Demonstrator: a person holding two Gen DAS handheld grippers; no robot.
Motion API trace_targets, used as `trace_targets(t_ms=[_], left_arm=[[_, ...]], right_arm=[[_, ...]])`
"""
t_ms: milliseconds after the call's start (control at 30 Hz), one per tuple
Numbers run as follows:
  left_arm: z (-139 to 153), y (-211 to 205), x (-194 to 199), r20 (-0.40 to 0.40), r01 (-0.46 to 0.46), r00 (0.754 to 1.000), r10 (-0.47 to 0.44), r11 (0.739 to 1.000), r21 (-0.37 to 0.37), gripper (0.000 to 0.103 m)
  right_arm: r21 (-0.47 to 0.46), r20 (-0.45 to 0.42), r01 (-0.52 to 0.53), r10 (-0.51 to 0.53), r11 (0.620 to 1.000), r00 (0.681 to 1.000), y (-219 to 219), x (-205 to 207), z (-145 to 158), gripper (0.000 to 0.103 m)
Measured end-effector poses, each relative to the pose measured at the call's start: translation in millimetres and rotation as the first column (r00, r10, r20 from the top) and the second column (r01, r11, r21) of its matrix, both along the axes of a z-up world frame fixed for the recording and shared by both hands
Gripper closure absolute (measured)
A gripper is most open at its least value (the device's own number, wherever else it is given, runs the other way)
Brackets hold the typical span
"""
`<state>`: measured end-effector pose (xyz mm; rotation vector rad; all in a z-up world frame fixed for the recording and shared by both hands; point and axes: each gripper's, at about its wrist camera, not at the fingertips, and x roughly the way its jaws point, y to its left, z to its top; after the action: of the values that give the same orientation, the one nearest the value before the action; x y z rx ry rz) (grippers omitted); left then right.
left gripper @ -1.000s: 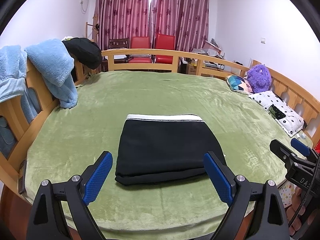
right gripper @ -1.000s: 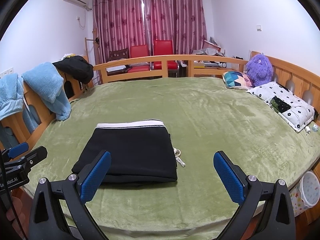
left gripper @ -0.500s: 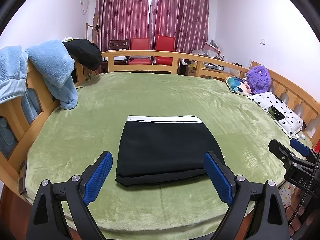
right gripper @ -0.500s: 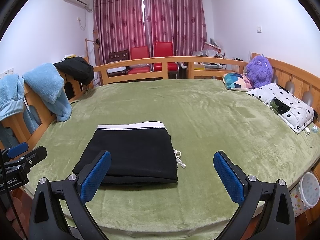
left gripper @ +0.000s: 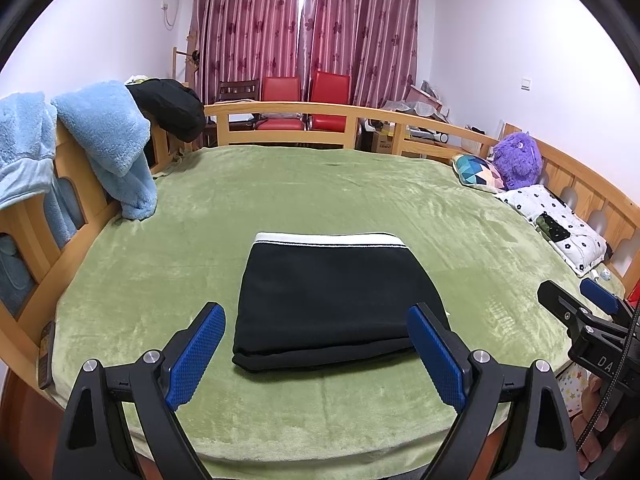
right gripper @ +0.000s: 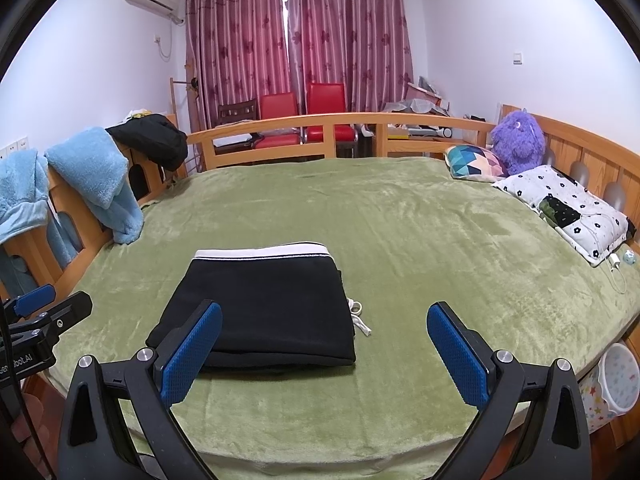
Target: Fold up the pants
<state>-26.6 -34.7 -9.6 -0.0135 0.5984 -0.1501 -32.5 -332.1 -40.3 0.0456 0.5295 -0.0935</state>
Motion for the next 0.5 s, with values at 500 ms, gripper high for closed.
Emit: trace_targets(t_ms=[500], left_arm=[[0.8,-0.2,-1.2,0.001,-0.002,1.000,0.002,1.000,-0.003,0.010]], right_arm=[[0.001,0.003,0.002,-0.002,1.000,1.000,3.1,-0.4,3.2,0.002]])
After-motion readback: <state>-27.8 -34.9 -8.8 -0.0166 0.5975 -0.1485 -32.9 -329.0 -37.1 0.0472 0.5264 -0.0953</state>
